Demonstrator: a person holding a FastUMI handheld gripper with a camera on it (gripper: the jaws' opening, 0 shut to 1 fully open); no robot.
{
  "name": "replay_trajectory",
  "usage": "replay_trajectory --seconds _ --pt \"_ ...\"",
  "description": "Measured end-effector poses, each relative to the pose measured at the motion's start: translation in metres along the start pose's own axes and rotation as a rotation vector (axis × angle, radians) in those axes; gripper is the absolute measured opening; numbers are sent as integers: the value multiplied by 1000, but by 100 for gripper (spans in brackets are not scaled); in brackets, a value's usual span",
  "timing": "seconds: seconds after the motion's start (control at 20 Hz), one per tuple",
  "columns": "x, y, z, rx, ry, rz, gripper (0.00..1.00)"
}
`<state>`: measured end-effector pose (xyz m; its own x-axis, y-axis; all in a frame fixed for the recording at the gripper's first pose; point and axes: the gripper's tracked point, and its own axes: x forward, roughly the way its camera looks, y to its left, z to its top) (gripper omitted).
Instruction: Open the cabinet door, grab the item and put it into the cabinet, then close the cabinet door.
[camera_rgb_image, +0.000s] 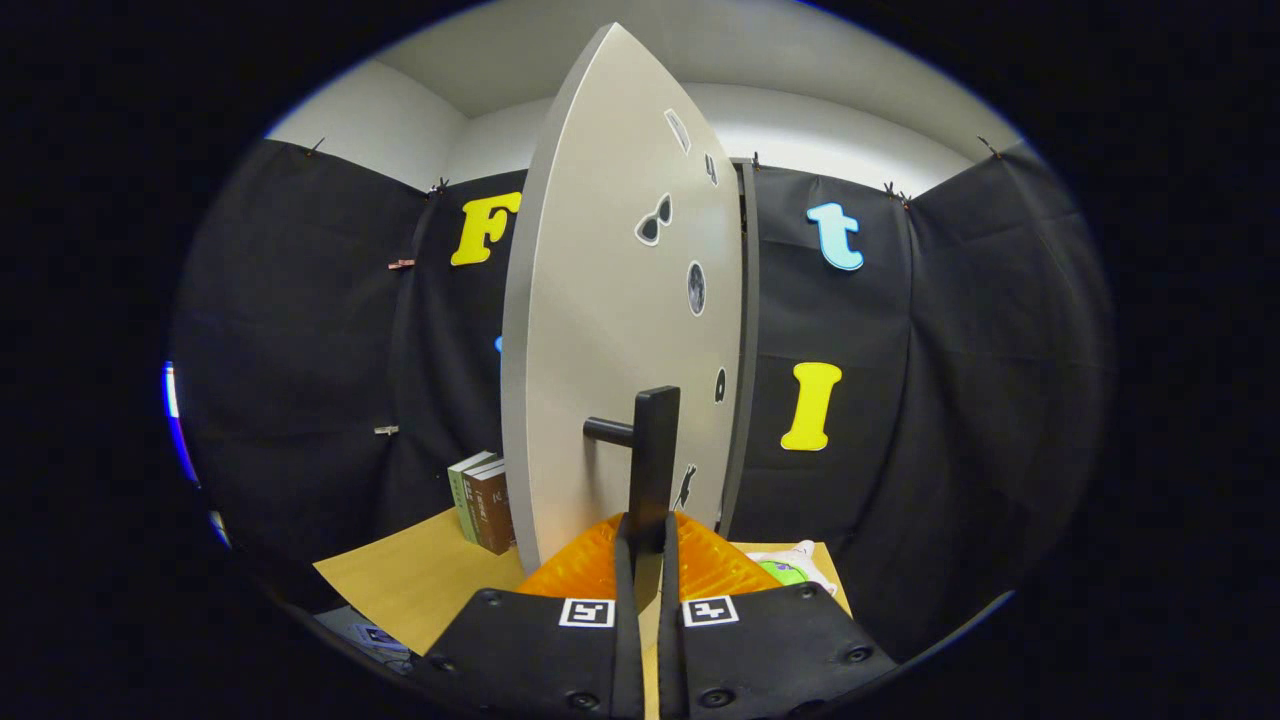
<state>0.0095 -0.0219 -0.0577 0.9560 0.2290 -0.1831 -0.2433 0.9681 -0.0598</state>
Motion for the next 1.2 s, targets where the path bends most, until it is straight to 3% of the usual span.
replay_trajectory --seconds 0.2,0.55,1.0,1.2 --pt "-3 -5 -1 5 -6 15 10" --pt "-8 -32 -3 13 -15 -89 11" --pt "-25 -1 -4 54 -43 -35 10" --pt "-32 -2 -25 37 43 -100 5"
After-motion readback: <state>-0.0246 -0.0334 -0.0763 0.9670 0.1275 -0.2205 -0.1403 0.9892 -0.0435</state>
